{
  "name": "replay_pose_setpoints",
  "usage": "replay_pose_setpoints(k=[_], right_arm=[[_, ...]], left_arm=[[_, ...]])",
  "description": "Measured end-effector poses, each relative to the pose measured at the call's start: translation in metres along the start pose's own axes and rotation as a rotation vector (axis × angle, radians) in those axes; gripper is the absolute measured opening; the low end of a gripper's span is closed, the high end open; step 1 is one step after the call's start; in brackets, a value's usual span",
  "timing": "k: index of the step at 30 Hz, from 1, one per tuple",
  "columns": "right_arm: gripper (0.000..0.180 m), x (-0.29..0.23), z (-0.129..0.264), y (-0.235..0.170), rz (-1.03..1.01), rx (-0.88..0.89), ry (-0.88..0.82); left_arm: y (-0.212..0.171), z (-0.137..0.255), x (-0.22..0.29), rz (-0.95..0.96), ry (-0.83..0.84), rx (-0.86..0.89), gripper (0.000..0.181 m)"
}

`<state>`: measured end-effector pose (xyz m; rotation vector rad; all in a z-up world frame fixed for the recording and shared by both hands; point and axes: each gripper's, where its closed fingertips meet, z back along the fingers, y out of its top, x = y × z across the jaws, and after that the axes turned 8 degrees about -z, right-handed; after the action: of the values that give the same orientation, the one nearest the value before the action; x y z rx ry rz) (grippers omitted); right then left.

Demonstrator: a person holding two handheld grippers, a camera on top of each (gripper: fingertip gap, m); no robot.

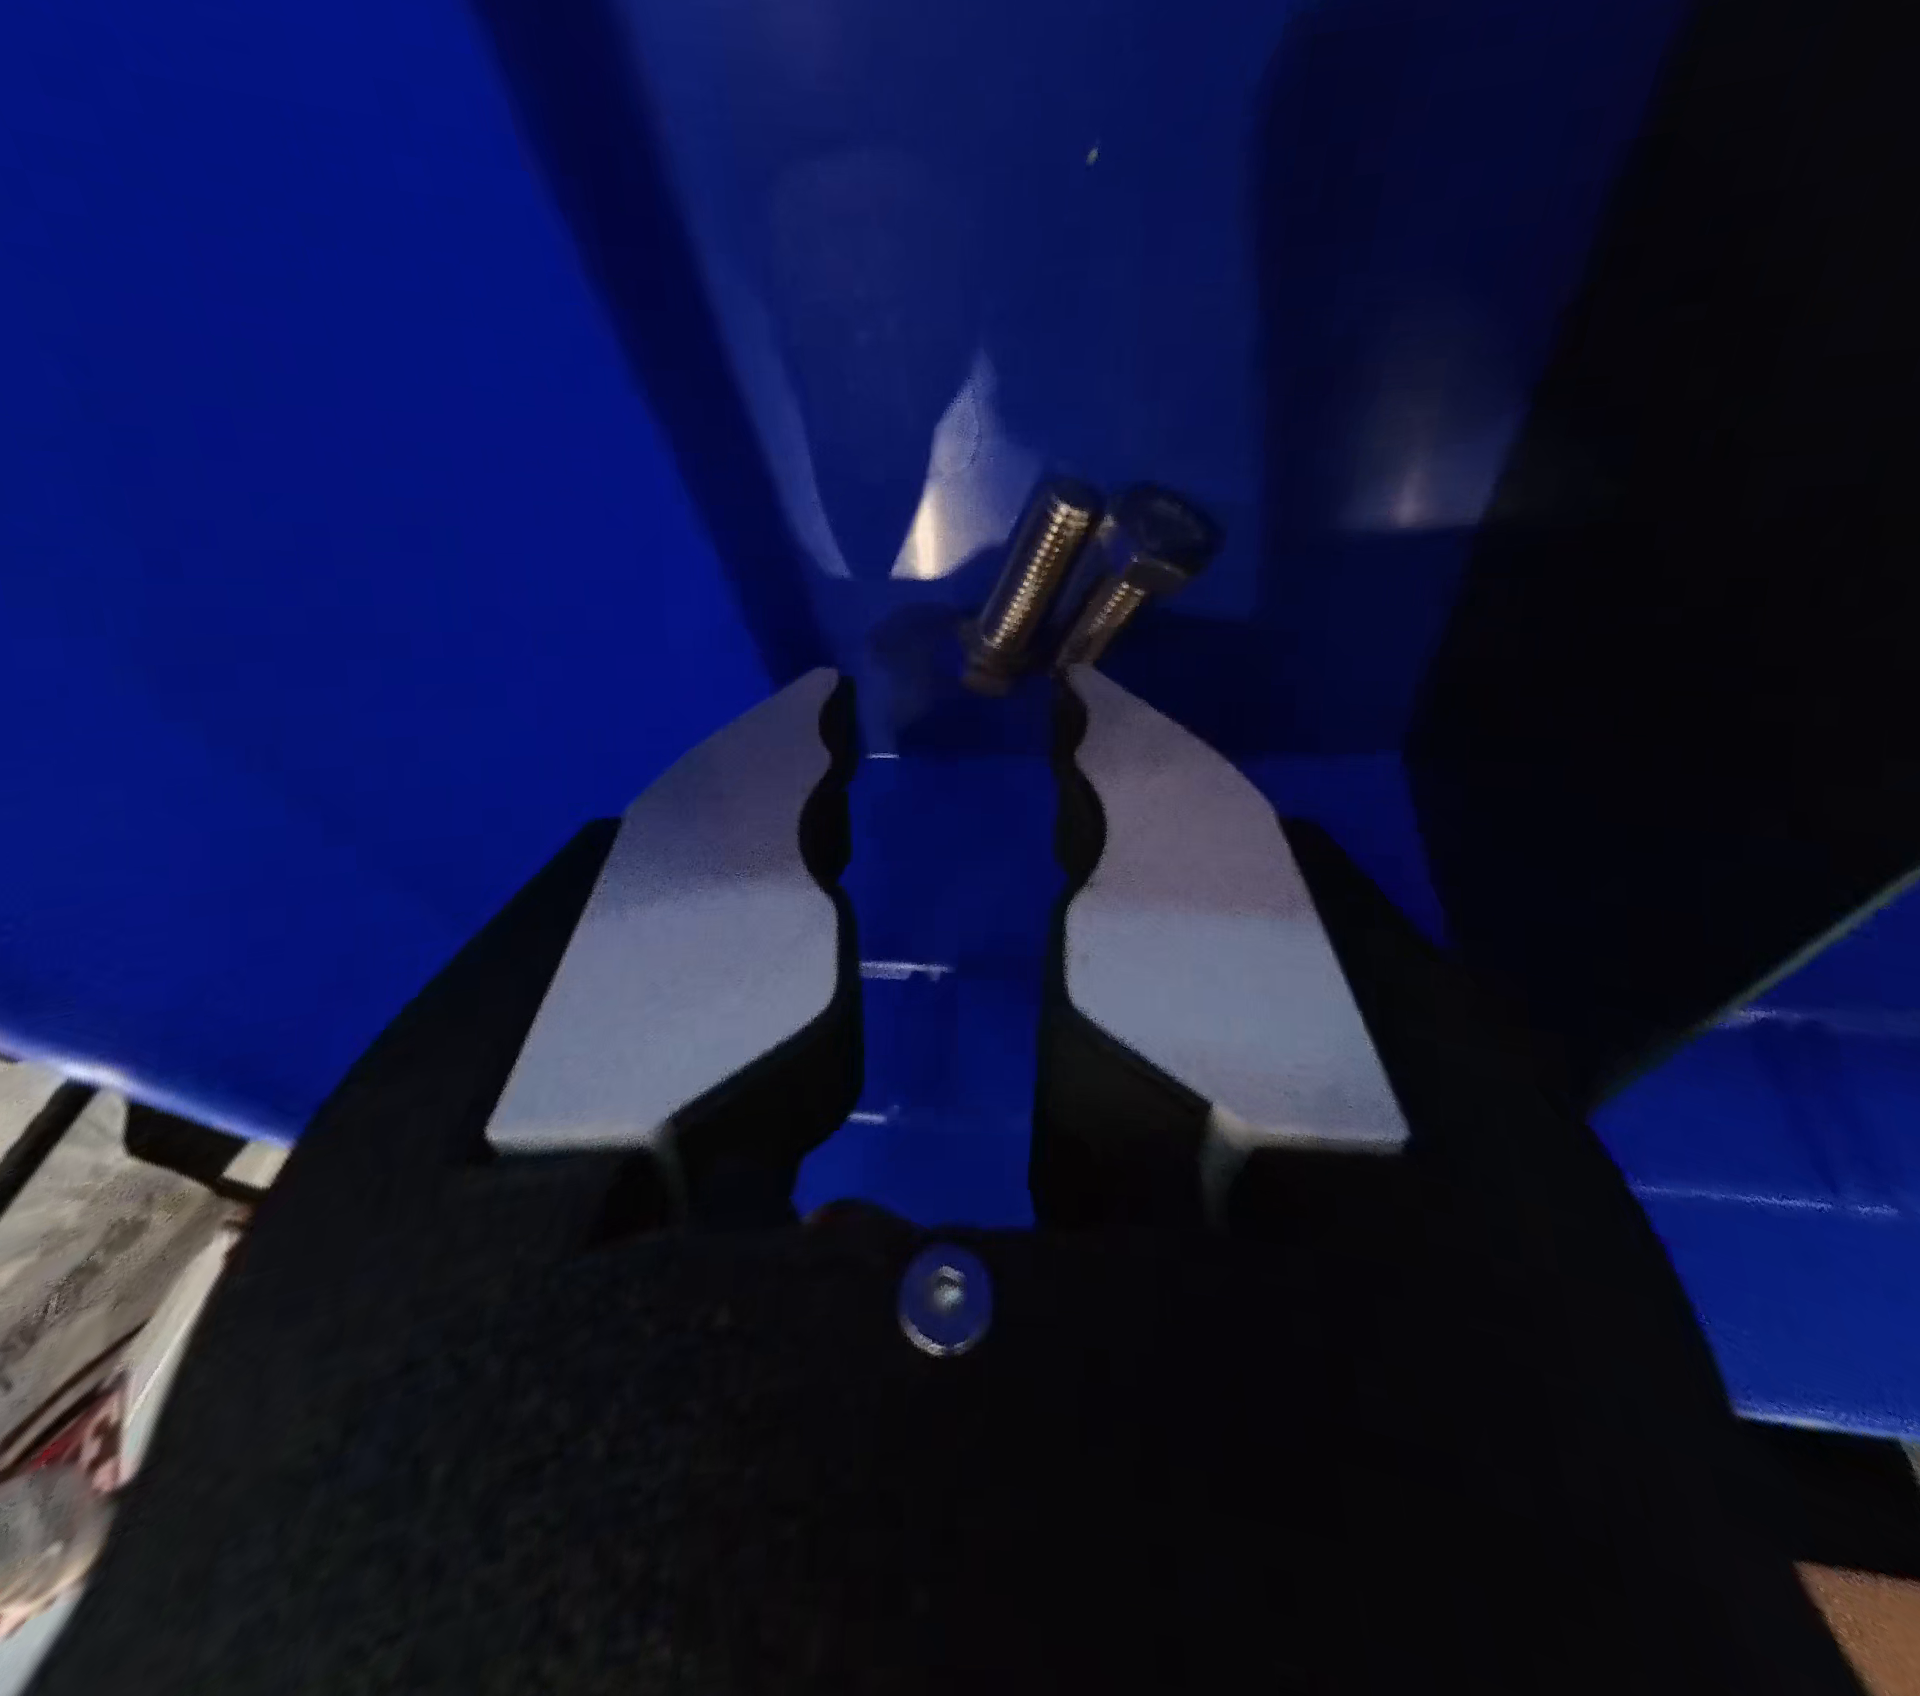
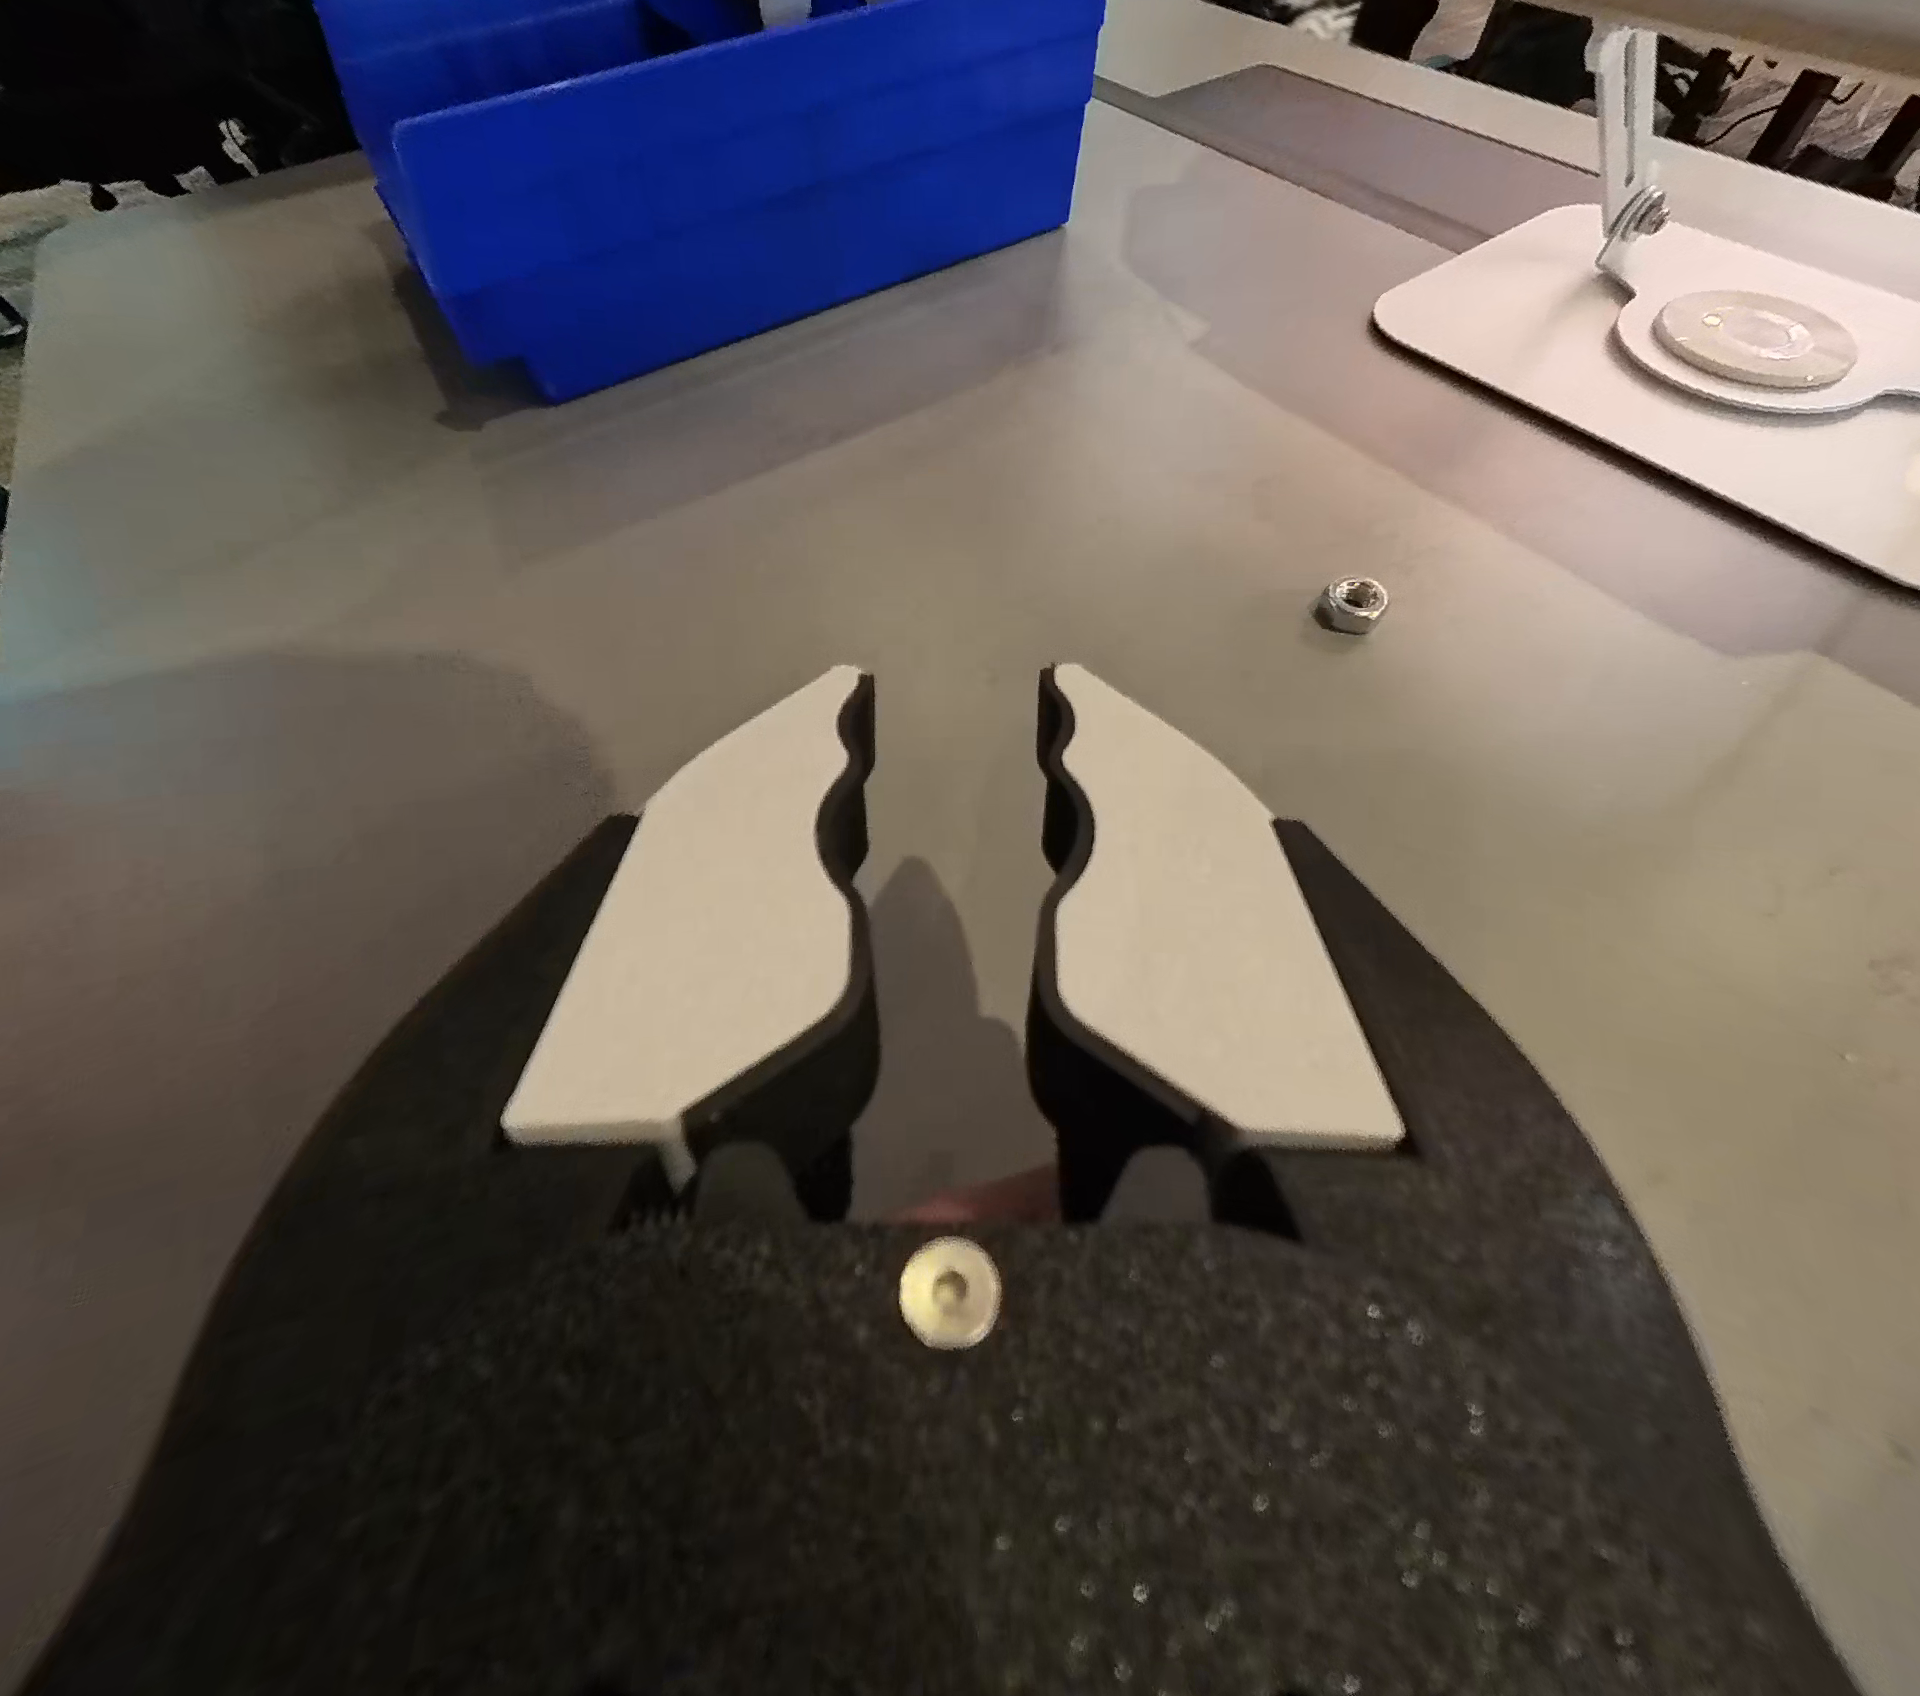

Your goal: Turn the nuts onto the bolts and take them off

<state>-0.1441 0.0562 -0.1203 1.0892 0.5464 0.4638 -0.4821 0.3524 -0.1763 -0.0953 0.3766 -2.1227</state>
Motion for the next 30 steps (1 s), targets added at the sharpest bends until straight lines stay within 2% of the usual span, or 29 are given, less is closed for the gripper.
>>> replay_pose_setpoints(k=[11,18,26,30], right_arm=[[0.029,0.002,0.003,0.001,-0.015,0.007,0.005],[0.029,-0.001,0.002,0.002,-0.029,0.008,0.021],[0.027,-0.002,0.001,0.002,-0.032,0.008,0.023],[0.027,-0.003,0.002,0.004,-0.050,0.020,0.034]], left_arm=[[-0.003,-0.012,0.004,-0.042,-0.052,-0.063,0.031],[-0.002,-0.012,0.010,-0.054,-0.054,-0.060,0.018],[0.008,-0.004,0.008,0.081,0.009,0.030,0.018],[0.009,0.013,0.012,0.215,0.070,0.121,0.018]])
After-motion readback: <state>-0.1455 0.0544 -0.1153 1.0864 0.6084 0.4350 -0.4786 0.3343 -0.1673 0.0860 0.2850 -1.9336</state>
